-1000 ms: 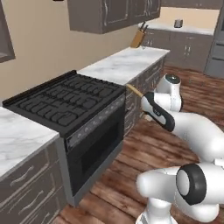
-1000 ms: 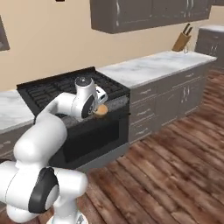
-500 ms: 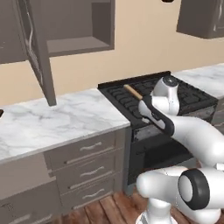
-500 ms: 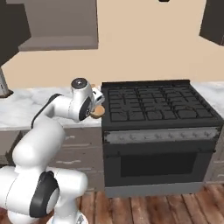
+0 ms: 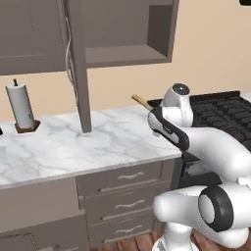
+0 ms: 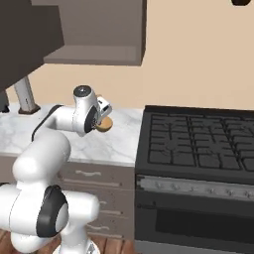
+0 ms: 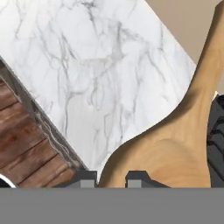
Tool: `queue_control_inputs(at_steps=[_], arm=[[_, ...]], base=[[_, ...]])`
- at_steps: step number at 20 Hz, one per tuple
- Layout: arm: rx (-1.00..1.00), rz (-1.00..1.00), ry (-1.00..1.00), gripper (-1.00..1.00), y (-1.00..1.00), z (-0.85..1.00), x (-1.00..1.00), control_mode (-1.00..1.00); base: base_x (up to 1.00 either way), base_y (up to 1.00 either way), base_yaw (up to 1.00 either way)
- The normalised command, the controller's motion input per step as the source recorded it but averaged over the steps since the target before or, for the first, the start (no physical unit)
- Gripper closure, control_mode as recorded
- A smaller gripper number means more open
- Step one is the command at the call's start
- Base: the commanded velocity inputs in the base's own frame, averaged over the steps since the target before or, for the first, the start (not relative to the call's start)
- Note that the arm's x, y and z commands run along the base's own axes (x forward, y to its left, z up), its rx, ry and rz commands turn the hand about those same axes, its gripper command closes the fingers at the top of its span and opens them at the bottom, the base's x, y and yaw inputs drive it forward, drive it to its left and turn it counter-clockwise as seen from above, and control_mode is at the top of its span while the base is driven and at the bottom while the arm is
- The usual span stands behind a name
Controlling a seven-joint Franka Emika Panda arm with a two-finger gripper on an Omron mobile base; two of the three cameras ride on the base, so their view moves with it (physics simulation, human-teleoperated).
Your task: Organize the utensils by type. Pick up the wooden spoons from the counter and place them in the open cabinet. Then pick up the metallic utensils from the counter and place them in the open drawer.
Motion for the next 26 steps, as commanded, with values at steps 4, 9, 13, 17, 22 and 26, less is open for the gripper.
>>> queue_control_inputs(at_steps=[4, 9, 13, 17, 22, 26], arm=[[0.00, 0.00, 0.00, 1.00, 0.00, 0.00, 0.00, 1.00], [0.00, 0.00, 0.00, 1.00, 0.00, 0.00, 0.00, 1.00], [0.00, 0.00, 0.00, 1.00, 0.00, 0.00, 0.00, 1.00], [0.00, 0.00, 0.00, 1.00, 0.00, 0.00, 0.00, 1.00], [0.00, 0.00, 0.00, 1.00, 0.00, 0.00, 0.00, -1.00], [0.00, 0.06, -0.01, 1.00, -0.09, 0.02, -0.05, -1.00]], base=[[0.77, 0.00, 0.40], [0.70, -0.20, 0.28], [0.49, -0.15, 0.13], [0.09, -0.11, 0.03], [0.00, -0.01, 0.00], [0.00, 0.00, 0.00]])
